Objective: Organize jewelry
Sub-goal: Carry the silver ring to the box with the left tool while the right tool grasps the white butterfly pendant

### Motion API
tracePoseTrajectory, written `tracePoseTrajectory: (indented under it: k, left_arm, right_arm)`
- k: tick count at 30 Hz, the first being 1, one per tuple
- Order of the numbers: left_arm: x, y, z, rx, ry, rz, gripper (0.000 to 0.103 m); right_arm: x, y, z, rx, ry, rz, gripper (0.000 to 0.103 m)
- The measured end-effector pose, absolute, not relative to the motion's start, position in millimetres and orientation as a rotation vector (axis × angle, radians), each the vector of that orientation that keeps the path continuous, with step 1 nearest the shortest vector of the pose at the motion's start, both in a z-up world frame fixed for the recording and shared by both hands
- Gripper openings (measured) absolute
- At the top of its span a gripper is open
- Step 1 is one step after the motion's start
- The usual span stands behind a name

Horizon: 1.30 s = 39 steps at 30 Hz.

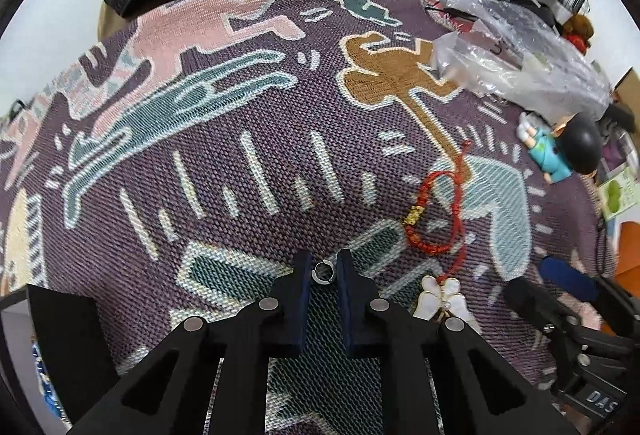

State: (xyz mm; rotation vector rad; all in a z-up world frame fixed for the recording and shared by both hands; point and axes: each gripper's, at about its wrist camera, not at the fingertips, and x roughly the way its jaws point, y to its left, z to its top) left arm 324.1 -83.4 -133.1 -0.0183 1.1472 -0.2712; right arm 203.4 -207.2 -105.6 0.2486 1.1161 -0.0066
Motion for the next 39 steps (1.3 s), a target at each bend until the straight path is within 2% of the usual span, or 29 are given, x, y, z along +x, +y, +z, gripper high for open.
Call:
tracePoseTrajectory:
  k: [21,31,32,34,39]
  left_arm:
    - [289.8,-4.8,-75.0,-0.124,1.022,-0.248,0.013]
    - [267.8,37.1,-59.7,-0.166,0.991,-0.226,0.013]
    - [264.9,40.5,-58.7,-0.171,0.989,-0.225,0.013]
    - [256.3,51.5,-55.5,-0.183,0.980,-0.212,0.013]
    - [237.8,73.5,-50.0,-0.209,0.962,-0.185,0.013]
  right_arm:
    - [216.4,-144.8,-107.4,0.166,1.135,0.033,0.062]
    - [224.4,-113.3,-125.8,0.021,1.166,-0.036,0.062]
    - [224.6,-111.9,-125.9,0.013,1.165,-0.039,0.062]
    - [223.7,-112.5,-123.9,0.006,1.159,-0.054,0.040]
    - [221.5,-111.8,-119.1,0.026,1.171,-0.027,0.040]
